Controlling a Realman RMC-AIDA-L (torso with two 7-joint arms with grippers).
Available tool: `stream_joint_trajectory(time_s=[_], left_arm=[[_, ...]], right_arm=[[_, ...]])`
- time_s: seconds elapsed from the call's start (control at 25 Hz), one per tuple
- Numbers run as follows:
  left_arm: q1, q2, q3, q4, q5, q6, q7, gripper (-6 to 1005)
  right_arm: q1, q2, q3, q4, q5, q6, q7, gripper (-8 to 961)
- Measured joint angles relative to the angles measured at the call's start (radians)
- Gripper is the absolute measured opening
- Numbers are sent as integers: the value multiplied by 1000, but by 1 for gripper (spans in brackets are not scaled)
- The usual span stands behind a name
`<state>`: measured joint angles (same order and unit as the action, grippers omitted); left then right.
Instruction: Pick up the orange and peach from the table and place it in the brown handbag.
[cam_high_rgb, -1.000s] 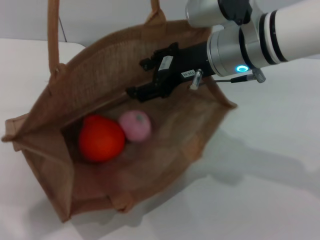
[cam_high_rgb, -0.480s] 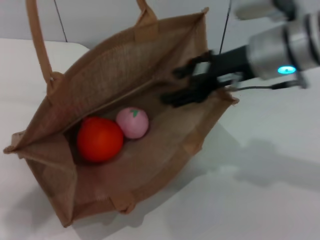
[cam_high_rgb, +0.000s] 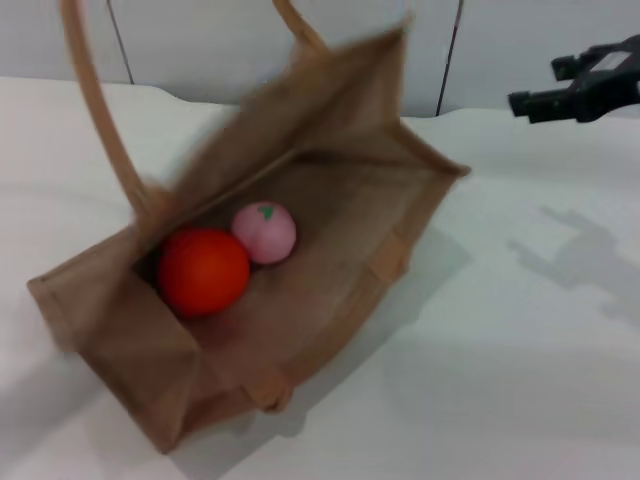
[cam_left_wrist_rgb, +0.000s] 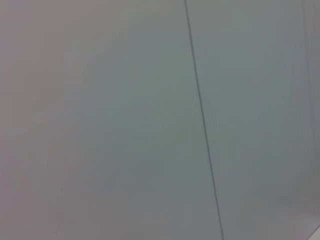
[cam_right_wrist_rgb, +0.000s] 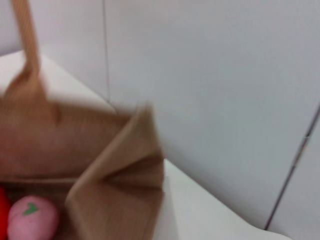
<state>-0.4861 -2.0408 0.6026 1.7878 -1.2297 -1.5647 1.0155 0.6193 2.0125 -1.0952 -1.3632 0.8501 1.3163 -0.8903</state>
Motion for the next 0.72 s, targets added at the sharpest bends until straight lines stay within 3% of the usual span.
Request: stream_joint_trajectory(time_s=[0.16, 0.4, 0.56, 0.72], left_arm=[[-8, 4, -1, -72, -58, -2, 12, 155], [-9, 3, -1, -138, -152, -11, 68, 443], [25, -2, 0, -189, -149, 76, 139, 637], [52, -6, 1, -406, -217, 185, 339, 719]], right_arm=[[3, 1, 7, 20, -4, -7, -8, 759], [24, 1, 8, 73, -6, -17, -24, 758], [14, 6, 0, 89, -3, -94, -52, 757], [-31, 10, -4, 140, 65, -241, -147, 758]])
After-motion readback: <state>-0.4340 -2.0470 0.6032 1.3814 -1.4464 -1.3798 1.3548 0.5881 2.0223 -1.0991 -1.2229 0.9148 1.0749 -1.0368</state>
